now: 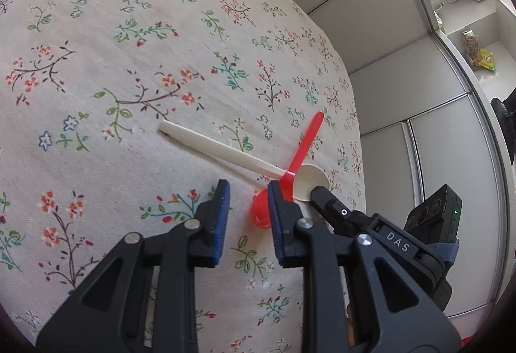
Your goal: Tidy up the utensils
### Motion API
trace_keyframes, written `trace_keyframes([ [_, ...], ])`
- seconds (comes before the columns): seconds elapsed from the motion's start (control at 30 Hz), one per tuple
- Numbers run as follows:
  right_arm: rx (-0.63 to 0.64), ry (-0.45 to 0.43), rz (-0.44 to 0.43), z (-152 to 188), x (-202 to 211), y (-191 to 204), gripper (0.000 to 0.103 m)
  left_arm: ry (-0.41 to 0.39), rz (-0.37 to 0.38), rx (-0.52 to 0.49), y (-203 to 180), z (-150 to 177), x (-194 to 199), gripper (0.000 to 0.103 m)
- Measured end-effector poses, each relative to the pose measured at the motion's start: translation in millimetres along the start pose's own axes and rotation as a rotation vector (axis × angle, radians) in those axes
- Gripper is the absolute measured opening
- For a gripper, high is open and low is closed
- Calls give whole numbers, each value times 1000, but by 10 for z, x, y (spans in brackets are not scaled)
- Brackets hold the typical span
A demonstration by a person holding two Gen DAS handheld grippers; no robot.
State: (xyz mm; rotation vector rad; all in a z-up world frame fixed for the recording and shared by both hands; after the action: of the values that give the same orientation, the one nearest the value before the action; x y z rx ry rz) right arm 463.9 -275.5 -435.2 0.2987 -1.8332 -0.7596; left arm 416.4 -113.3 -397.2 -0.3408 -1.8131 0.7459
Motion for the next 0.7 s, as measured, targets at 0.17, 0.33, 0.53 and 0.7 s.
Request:
trace_keyframes([
  [0.17,15,5,15,21,48,-19,4,26,-12,-116,-109,99,-15,25],
  [0.33,21,3,40,24,114,-55,4,36,-32,-270,-211,196,27,37],
  [0.53,7,-3,46,42,198,-136,4,120,74,-181,-180,213,-99,38],
  [0.7,8,-2,48,59,220,-159,4,143,121,-125,-208,248,-202,35],
])
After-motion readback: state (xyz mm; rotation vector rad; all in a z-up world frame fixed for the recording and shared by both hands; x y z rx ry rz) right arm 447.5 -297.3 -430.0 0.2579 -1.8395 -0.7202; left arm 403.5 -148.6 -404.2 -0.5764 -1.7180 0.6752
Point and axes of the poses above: each gripper's, at about its wrist camera, not at the fingertips, and x roughly against the way its jaws point, y to its left, z to its underside, the point moved 4 cm from there along -x, roughly the way its jaws point, and after that the axes turned 8 degrees about y, right-handed, at the moved point
